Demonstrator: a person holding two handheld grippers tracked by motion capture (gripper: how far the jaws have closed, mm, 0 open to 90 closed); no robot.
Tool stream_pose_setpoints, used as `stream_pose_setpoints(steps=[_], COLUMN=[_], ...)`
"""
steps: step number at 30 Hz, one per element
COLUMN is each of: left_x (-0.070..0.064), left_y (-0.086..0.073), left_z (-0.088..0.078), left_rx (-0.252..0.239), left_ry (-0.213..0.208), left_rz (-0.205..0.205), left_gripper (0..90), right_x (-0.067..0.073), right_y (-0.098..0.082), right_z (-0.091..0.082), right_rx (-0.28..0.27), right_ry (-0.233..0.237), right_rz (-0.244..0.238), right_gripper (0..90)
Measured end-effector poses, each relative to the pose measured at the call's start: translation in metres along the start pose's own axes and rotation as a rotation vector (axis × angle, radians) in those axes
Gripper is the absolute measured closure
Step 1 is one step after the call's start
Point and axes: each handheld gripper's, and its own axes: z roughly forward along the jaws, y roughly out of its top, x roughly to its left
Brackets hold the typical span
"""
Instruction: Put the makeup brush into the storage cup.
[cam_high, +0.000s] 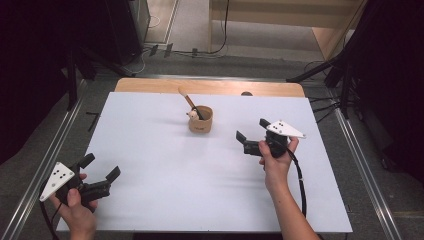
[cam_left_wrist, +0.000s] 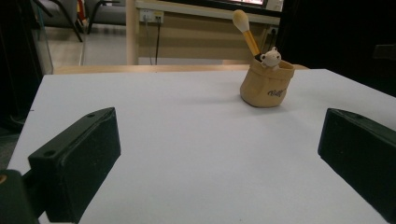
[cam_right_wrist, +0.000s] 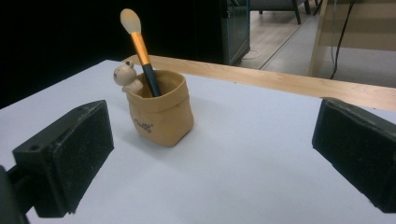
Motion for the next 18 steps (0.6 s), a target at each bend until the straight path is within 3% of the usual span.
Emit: stream_pose_setpoints(steps=[18], left_x=[-0.001], left_y=[0.0], left_z=[0.0], left_rx=[0.001], left_ry=[-0.003], left_rz=[0.006], left_gripper=[0.0], right_x=[-0.018], right_y=[-0.029], right_z=[-0.055], right_rx=[0.015], right_ry=[-0.058], right_rz=[-0.005], right_gripper=[0.0])
